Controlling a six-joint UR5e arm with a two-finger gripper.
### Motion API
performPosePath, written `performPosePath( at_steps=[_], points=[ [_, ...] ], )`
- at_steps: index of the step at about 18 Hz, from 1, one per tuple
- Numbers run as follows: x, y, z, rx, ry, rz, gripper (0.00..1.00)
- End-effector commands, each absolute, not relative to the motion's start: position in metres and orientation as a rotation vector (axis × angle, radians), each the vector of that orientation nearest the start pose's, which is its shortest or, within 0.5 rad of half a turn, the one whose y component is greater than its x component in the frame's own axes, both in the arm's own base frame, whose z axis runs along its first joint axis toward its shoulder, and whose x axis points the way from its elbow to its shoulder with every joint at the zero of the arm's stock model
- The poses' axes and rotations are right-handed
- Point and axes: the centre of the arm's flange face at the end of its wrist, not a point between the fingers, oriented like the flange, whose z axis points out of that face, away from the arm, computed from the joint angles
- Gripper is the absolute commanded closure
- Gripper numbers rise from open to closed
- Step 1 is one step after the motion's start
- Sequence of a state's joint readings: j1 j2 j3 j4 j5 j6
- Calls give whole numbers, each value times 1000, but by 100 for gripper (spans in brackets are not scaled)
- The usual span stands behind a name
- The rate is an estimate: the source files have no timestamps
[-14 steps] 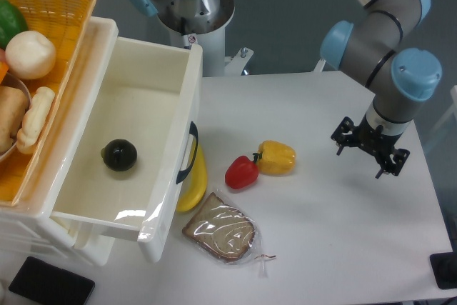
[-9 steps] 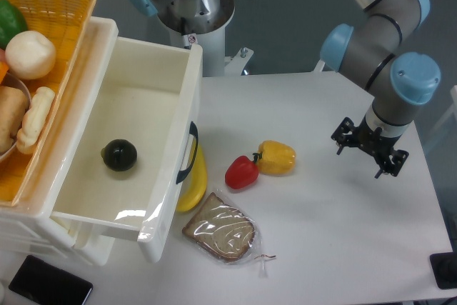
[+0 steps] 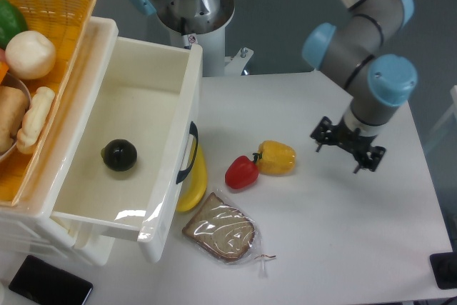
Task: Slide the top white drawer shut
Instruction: 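Move the gripper down and across toward the open white drawer's front, then bring the gripper against the front panel of the open drawer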
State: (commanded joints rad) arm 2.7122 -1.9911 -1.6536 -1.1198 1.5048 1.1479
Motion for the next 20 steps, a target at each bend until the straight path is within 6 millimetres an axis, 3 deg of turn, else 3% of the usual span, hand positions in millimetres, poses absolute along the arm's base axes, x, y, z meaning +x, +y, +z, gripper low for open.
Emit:
performPosePath(
  at_steps=[1,3,7,8,12,16,20],
  points=[
    [-493,389,259,-3098,-50,-113,0],
    [-485,400,263,-3092,-76,-111,20],
    [-448,419,280,-3078,-111,-136,90],
    [-443,425,284,-3065,-165,-145,100],
    [-432,444,295,-2975,-248,-208,100],
    [-421,456,320,-2806,-422,-338,100],
    [-410,470,330,-2776,-466,-450,100]
  ],
)
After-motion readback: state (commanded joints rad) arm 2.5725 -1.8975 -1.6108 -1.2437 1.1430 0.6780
